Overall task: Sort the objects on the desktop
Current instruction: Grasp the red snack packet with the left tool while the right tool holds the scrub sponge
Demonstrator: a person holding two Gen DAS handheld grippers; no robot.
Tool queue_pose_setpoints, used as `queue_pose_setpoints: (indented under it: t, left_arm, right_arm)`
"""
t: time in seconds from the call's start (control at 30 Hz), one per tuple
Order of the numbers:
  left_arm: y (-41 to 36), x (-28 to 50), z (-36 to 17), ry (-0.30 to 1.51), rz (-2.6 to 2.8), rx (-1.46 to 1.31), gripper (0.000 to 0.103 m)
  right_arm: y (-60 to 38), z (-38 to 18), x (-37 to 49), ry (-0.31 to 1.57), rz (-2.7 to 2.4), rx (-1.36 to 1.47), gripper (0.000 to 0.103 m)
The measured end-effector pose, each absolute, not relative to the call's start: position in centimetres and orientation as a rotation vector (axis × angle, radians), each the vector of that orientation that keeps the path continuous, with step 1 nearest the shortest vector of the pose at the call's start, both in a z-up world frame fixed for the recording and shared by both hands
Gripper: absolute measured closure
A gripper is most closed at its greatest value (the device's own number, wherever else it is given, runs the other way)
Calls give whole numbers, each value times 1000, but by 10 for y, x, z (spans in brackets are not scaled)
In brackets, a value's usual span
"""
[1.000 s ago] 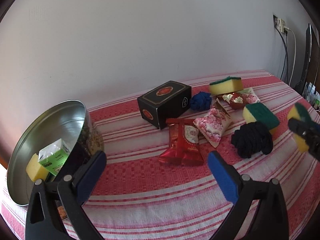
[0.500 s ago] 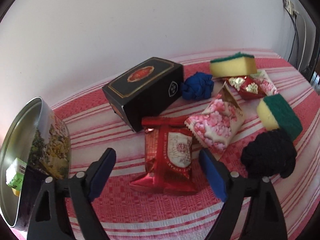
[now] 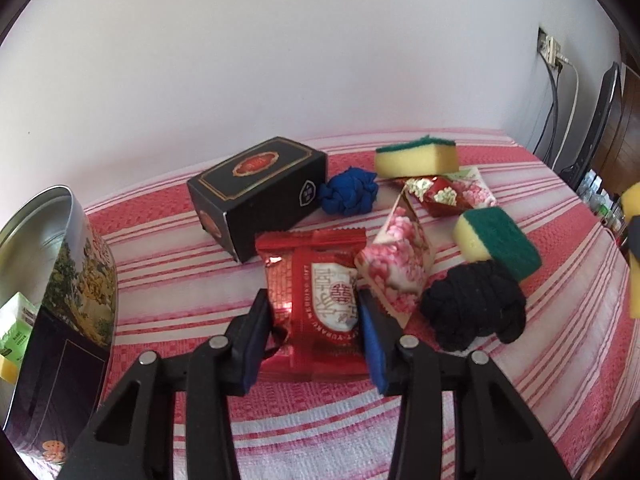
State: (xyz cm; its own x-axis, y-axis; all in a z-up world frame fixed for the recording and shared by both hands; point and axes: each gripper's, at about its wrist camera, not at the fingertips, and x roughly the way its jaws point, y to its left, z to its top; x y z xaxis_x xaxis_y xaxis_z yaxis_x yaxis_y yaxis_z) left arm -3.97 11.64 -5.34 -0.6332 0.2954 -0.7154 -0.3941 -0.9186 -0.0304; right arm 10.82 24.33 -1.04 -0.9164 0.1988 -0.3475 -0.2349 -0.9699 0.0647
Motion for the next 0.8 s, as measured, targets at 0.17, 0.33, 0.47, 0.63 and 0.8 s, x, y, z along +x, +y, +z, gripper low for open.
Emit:
queue_pose_setpoints:
  t: [0.17, 0.33, 0.47, 0.63, 0.8]
  left_arm:
    - [95, -12, -34, 74, 2531, -886, 61]
    - [78, 0, -22, -9, 2534, -828, 61]
    - [82, 1, -19, 99, 2614, -775, 61]
    - [87, 3, -24, 185, 2664, -752, 61]
    - [86, 4, -24, 194, 2680, -742, 61]
  right_arm:
    - [234, -8, 112, 71, 2870, -443, 43]
    - [228, -6, 116, 26, 2876, -395, 43]
    - [227, -6, 115, 18, 2878, -388, 43]
    - [227, -7, 115, 15, 2882, -391, 43]
    - [224, -8, 114, -1, 2891, -395, 43]
